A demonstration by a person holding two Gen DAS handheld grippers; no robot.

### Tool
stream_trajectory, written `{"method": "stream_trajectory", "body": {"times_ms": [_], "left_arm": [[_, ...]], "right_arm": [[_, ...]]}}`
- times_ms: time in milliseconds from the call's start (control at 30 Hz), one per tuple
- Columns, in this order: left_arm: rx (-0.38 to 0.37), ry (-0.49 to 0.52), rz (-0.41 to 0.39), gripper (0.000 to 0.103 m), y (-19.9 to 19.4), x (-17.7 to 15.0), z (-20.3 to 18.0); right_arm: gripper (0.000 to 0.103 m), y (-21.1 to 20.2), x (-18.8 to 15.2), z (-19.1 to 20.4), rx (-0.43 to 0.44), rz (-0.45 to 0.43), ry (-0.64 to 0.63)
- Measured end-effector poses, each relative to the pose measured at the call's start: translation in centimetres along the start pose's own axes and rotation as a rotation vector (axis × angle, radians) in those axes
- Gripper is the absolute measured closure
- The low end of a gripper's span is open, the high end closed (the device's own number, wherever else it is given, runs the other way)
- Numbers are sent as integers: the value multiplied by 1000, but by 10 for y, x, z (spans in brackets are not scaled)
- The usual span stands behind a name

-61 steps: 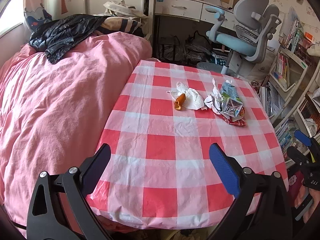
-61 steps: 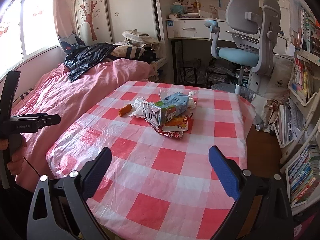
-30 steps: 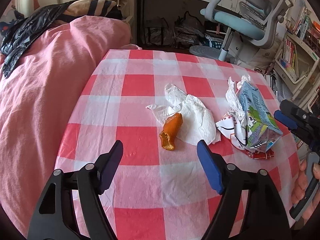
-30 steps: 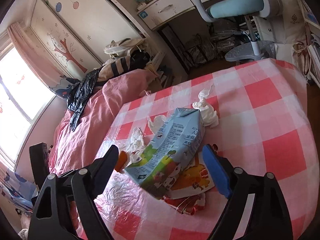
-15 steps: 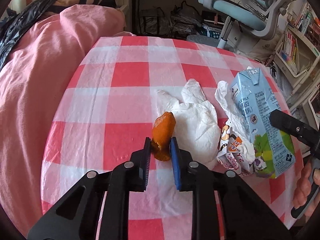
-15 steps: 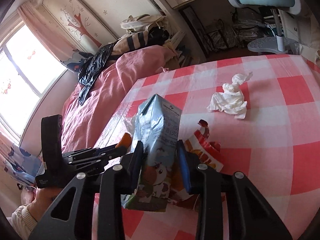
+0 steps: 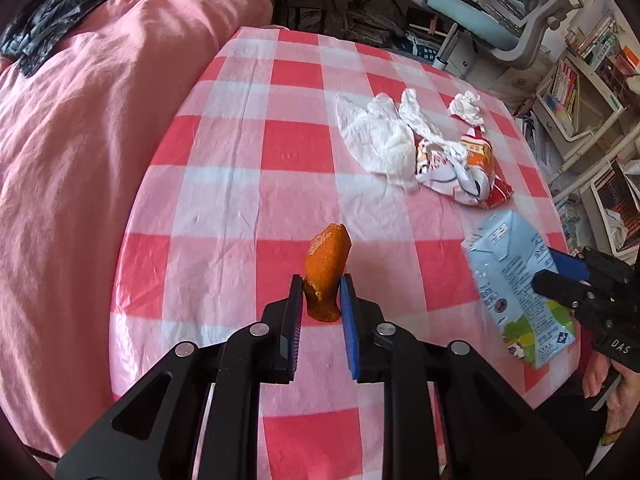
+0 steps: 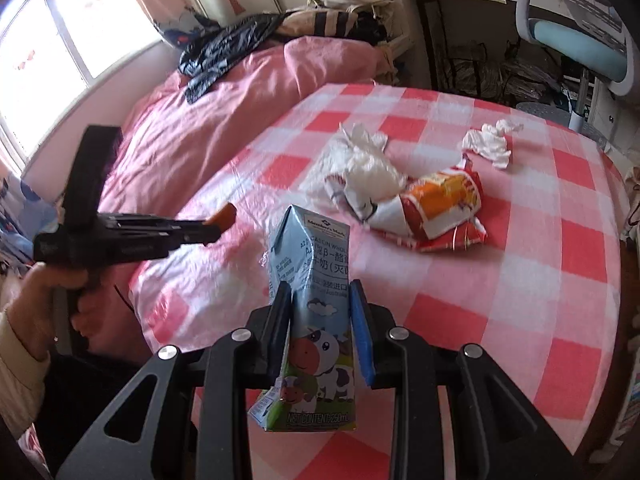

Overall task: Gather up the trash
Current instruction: 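Lift the orange piece with the left tool while the right tool lifts the milk carton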

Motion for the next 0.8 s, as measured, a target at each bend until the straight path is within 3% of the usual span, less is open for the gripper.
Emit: {"method": "stream_trajectory", "body": {"times_ms": [167,300,367,400,533,633,800], "left_arm": [[46,50,42,84,8,-18,-17],[93,85,33,71,10,-19,-24],[86,95,28,73,10,-18,-26],[81,101,28,83,10,-18,-28],[67,119,-7,86,-4,-20,-35],[53,102,-36,86,-14,-20,-34],[26,59,-46,86,-18,-20,-29]], "right_arm": [[68,5,-16,-2,-10,49,16],[64,8,-22,3,-24,68,1],[64,9,-25,6,-37,69,-16],[66,9,-25,7,-41,68,-22],[66,7,-27,5,-72,53,-13],[52,7,-26,-3,-116,29,17],[49,11,-28,-10,-88,35,67]]}}
Point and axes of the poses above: each gripper's, at about its wrist camera, not at the fingertips, and y roughly the way its jaws point, z to its left, x to its top, the point moved 3 cm from there along y, roughly the way its jaws point, and after that the axes turned 6 degrees about y, right-handed, at the moved point
